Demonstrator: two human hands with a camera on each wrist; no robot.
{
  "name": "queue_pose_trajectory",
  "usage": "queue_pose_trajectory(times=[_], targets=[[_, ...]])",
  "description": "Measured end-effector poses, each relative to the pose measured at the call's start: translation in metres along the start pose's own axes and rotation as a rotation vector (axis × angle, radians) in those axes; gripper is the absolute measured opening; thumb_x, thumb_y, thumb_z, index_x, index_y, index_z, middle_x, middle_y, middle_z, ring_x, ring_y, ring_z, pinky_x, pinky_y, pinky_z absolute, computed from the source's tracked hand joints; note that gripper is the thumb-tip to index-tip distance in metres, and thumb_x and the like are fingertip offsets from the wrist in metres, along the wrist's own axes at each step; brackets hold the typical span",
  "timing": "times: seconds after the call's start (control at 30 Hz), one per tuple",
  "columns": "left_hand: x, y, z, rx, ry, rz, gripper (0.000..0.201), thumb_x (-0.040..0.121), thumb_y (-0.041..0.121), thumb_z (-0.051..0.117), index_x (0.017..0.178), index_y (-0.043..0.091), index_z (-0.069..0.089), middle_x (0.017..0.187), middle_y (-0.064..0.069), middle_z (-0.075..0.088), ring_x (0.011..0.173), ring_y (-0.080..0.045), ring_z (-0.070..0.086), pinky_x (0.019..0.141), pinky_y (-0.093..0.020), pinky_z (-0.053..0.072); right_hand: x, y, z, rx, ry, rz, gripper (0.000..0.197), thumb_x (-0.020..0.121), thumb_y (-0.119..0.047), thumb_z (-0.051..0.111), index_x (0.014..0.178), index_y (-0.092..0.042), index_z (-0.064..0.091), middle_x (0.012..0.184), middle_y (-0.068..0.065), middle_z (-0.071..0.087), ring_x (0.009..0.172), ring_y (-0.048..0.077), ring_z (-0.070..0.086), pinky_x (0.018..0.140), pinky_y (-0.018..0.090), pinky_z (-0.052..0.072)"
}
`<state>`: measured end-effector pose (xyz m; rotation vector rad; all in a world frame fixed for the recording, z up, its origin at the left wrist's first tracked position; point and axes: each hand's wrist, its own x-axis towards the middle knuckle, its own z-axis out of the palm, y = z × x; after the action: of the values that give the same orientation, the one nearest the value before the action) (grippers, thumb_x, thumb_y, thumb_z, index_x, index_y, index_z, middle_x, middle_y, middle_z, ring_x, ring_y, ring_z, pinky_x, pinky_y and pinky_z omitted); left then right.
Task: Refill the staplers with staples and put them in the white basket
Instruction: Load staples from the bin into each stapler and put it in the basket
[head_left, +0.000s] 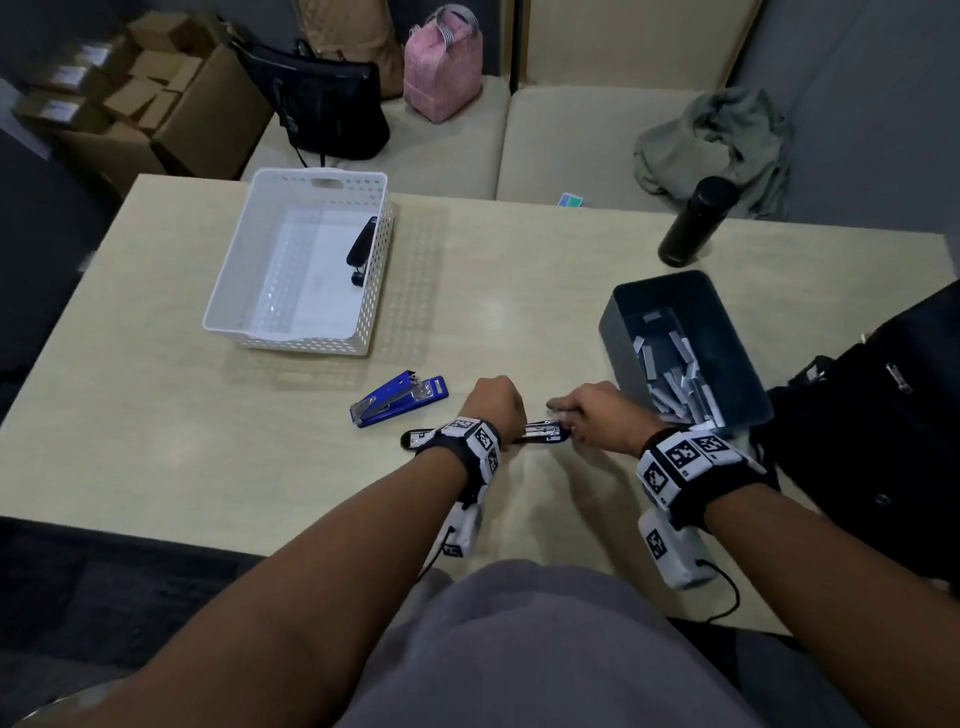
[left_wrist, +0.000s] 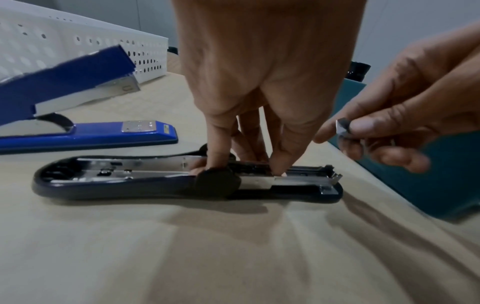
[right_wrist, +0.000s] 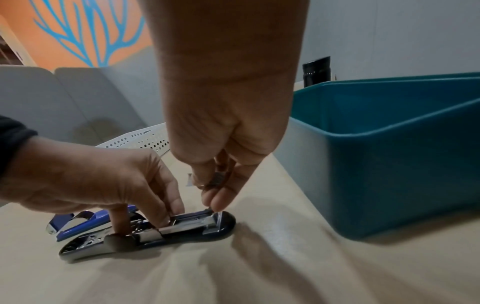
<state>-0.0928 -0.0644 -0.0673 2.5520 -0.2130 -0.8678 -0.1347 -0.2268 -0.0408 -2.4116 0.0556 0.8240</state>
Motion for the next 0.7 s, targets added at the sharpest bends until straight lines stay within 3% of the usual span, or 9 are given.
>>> queue_pose_trajectory(times=[0.07,0.17,0.23,0.33,0.47,0.53,0.6,0.67,0.7], targets=[[0.003,-0.002,-0.001,-0.023,-0.008,0.003,0.020,0.079,0.007,0.061,0.086,0.004,0.080,0.089,-0.020,0.075,0.086,-0.033,0.071,0.077,-0.035,0.060,0.000,-0.005,0.003,0.015,-0.005,-0.023,0.029,0.098,-0.012,0.049,0.120,-0.007,0.067,0.121,0.011,0.068,0.107,0.024,0.065,0.094,0.032,0.052],[0.004,-0.005,-0.002,-0.046,-0.025,-0.002,0.023,0.081,0.007,0.058,0.090,0.004,0.079,0.093,-0.019,0.074,0.088,-0.032,0.070,0.078,-0.034,0.059,0.000,-0.011,0.007,0.057,0.028,-0.071,0.024,0.093,-0.004,0.053,0.101,-0.009,0.075,0.095,0.007,0.070,0.088,0.019,0.064,0.092,0.036,0.053],[0.004,-0.007,-0.002,-0.057,-0.031,0.003,0.024,0.082,0.007,0.057,0.091,0.003,0.079,0.094,-0.019,0.074,0.087,-0.032,0.069,0.078,-0.036,0.060,0.001,-0.014,0.008,0.078,0.043,-0.076,0.024,0.091,-0.003,0.055,0.092,-0.013,0.077,0.096,0.011,0.071,0.089,0.020,0.063,0.088,0.028,0.049],[0.004,-0.009,0.000,-0.054,-0.037,0.012,0.022,0.082,0.009,0.059,0.090,0.004,0.079,0.094,-0.018,0.074,0.086,-0.032,0.069,0.078,-0.037,0.060,0.002,-0.017,0.007,0.052,0.078,-0.060,0.025,0.089,-0.012,0.062,0.112,-0.009,0.073,0.114,0.010,0.072,0.110,0.021,0.063,0.088,0.016,0.039],[0.005,-0.013,0.000,-0.045,-0.049,0.033,0.021,0.083,0.007,0.059,0.088,0.003,0.079,0.092,-0.019,0.075,0.089,-0.033,0.069,0.079,-0.037,0.059,0.004,-0.019,0.008,0.126,0.111,-0.043,0.025,0.085,-0.020,0.070,0.107,-0.009,0.075,0.109,0.008,0.074,0.105,0.014,0.065,0.084,0.013,0.039],[0.006,-0.014,0.000,-0.042,-0.052,0.042,0.021,0.082,0.006,0.059,0.089,0.004,0.080,0.093,-0.018,0.075,0.089,-0.032,0.069,0.079,-0.037,0.059,0.006,-0.019,0.011,0.141,0.142,-0.039,0.024,0.083,-0.017,0.074,0.104,-0.007,0.076,0.103,0.008,0.075,0.097,0.014,0.068,0.081,0.013,0.042],[0.007,-0.014,0.001,-0.036,-0.055,0.042,0.021,0.083,0.006,0.060,0.089,0.005,0.080,0.094,-0.018,0.075,0.089,-0.032,0.069,0.079,-0.037,0.059,0.006,-0.020,0.013,0.188,0.185,-0.028,0.020,0.077,-0.013,0.080,0.096,-0.005,0.078,0.087,0.007,0.075,0.077,0.008,0.068,0.071,0.012,0.047],[0.009,-0.015,0.001,-0.035,-0.055,0.044,0.021,0.083,0.006,0.060,0.089,0.005,0.080,0.094,-0.018,0.074,0.089,-0.032,0.069,0.079,-0.038,0.060,0.005,-0.020,0.014,0.222,0.208,-0.034,0.012,0.070,-0.009,0.084,0.080,-0.008,0.079,0.072,0.003,0.073,0.057,0.001,0.063,0.065,0.020,0.054],[0.009,-0.015,0.001,-0.034,-0.054,0.042,0.021,0.082,0.006,0.060,0.088,0.006,0.080,0.093,-0.017,0.075,0.088,-0.032,0.070,0.078,-0.038,0.060,0.004,-0.020,0.014,0.216,0.209,-0.040,0.010,0.068,-0.007,0.085,0.074,-0.011,0.078,0.070,0.004,0.074,0.055,0.003,0.062,0.065,0.024,0.056]])
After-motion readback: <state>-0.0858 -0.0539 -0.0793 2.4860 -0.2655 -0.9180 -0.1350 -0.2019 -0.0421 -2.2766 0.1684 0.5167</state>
